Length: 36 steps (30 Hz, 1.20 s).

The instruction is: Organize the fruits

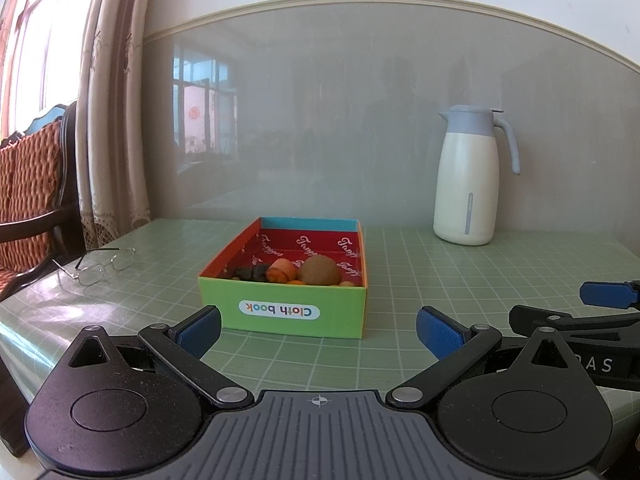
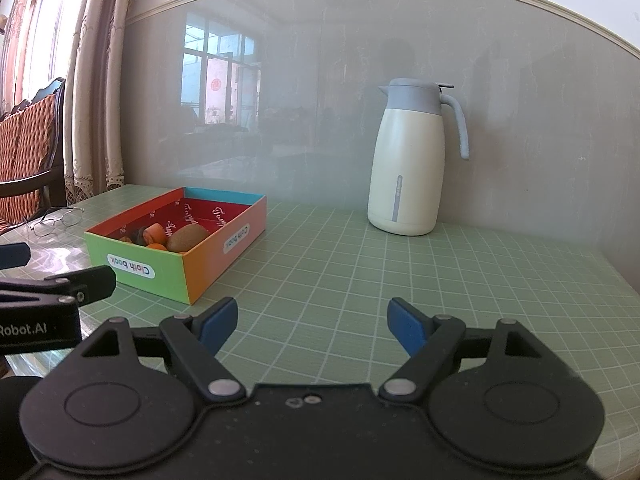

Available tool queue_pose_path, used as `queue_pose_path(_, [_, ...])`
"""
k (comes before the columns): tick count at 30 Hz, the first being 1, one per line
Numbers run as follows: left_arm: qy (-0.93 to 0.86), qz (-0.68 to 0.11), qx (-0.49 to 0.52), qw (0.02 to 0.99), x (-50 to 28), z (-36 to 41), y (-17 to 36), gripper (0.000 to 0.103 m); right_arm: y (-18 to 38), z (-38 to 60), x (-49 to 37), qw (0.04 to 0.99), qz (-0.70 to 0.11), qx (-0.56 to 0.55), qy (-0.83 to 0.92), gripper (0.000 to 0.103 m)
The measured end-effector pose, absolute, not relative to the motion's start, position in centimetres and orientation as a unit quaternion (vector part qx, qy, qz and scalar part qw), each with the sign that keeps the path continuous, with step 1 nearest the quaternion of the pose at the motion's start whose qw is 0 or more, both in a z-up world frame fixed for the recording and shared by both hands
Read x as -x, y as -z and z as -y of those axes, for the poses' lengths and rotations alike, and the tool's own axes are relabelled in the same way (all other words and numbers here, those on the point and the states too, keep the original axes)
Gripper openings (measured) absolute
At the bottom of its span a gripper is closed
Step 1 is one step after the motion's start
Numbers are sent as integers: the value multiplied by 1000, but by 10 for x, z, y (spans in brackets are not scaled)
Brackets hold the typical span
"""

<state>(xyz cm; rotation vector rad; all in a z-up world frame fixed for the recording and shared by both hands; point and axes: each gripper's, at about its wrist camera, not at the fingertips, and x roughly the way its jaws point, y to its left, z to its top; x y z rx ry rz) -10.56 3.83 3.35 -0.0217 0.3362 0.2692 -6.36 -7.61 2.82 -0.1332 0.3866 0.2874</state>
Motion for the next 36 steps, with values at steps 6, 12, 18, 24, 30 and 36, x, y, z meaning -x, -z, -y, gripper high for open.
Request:
queue_pose_path(6, [-133, -167, 10, 977, 105, -38, -33, 103, -28, 75, 64, 969, -191, 66, -142, 81])
queue_pose_path(12, [-132, -168, 8, 977, 104, -37, -33, 103, -28, 75, 64, 969, -191, 66, -143, 81])
queue_pose_path(18, [-132, -169, 8, 977, 104, -37, -33, 103, -28, 75, 64, 969, -192, 66, -143, 81])
queue_pose_path(24, [-131, -170, 8, 977, 103, -37, -33, 103, -28, 75, 64, 969, -192, 66, -143, 81])
queue_pose_path(30, [-131, -170, 8, 977, 103, -37, -33, 103, -28, 75, 64, 969, -191, 65, -143, 81])
queue_pose_path(36, [-131, -170, 8, 977, 102, -37, -33, 103, -28, 76, 64, 969, -192, 66, -143, 81])
